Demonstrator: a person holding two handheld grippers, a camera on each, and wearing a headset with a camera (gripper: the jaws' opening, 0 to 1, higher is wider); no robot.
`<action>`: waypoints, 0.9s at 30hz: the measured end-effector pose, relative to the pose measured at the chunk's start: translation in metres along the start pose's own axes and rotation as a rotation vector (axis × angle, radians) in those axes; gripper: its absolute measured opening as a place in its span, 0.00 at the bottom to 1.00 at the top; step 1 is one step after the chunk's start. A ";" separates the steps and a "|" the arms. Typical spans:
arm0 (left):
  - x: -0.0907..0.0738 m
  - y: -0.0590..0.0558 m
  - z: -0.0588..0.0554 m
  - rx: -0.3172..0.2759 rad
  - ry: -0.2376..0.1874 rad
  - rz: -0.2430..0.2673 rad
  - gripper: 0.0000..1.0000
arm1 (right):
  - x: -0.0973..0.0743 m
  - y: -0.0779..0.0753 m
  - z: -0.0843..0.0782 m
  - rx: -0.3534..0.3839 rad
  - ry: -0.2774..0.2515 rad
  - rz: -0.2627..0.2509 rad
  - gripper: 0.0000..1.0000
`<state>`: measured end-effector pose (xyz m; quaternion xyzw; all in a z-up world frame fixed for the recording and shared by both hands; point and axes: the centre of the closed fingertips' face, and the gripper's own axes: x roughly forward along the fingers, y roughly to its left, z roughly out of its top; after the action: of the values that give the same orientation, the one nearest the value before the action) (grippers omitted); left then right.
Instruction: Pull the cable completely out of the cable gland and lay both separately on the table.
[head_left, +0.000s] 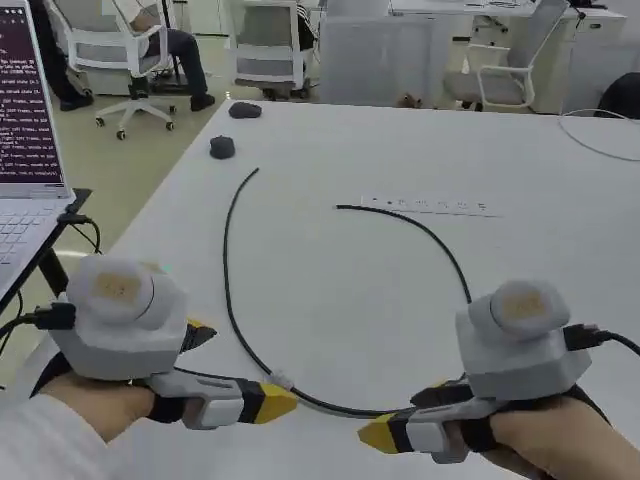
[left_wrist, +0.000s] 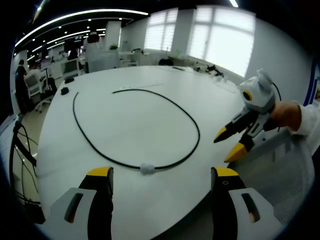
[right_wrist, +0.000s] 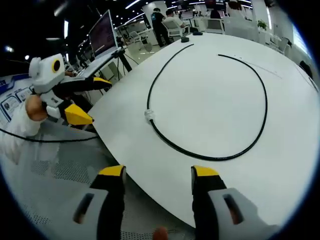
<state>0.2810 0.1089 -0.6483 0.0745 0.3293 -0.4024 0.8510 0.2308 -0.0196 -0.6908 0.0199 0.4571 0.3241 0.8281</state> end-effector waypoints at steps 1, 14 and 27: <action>0.001 -0.002 -0.001 0.009 0.007 -0.005 0.80 | 0.000 -0.001 -0.001 0.001 0.004 -0.005 0.57; -0.001 -0.001 -0.002 0.041 0.021 0.008 0.80 | 0.003 0.000 -0.009 -0.015 0.048 -0.004 0.60; -0.003 0.004 0.000 0.031 0.017 0.020 0.79 | 0.005 0.003 -0.011 -0.031 0.072 0.008 0.60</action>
<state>0.2828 0.1134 -0.6468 0.0942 0.3295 -0.3983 0.8508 0.2226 -0.0175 -0.7005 -0.0030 0.4813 0.3349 0.8100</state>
